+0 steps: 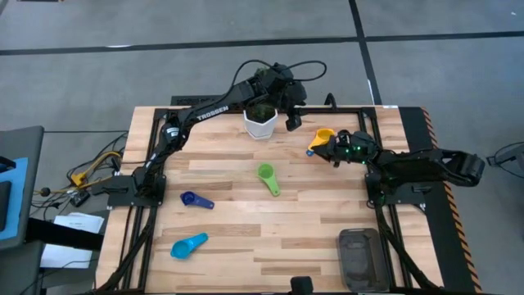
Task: Nest measuring cups in basket
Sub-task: Stack the yellow measuring cup on top of the blue measuring cup, then stack the green measuring cup on top of the yellow measuring cup
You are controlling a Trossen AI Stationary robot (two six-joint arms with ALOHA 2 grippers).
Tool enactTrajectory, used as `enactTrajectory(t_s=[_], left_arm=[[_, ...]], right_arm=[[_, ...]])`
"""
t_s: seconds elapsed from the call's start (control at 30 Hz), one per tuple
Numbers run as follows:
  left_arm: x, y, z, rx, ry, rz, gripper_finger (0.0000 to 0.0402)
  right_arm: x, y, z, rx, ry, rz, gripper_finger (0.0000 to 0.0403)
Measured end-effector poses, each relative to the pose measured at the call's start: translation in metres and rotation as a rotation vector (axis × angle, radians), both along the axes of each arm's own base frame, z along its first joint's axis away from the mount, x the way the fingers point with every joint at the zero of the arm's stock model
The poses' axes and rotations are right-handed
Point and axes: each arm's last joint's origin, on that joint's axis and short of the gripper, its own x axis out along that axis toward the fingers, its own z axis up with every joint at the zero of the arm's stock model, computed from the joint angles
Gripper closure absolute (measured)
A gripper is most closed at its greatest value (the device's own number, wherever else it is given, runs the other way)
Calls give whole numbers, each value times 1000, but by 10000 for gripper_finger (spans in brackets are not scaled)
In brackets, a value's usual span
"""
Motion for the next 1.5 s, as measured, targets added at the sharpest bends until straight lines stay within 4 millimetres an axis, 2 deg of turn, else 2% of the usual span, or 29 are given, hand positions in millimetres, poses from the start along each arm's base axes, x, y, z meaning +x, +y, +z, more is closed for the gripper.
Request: enactTrajectory(t_s=[0.3, 0.7, 0.93, 1.27, 1.4, 1.5], left_arm=[[0, -2, 0, 0, 6, 5, 241], [1, -2, -1, -4, 6, 10, 241], [0, -5, -4, -25, 36, 9, 241], [-9, -10, -15, -80, 193, 3, 241], [-13, -17, -6, -96, 185, 18, 244], [-14, -29, 8, -91, 143, 64, 256]], right_arm=[[0, 2, 2, 149, -63, -26, 278], [7, 18, -3, 255, -31, 65, 290], [11, 27, -1, 249, -32, 130, 290], [17, 43, -1, 158, -5, 162, 290], [22, 47, 4, 87, -4, 213, 290], [28, 50, 11, 21, -14, 270, 290]])
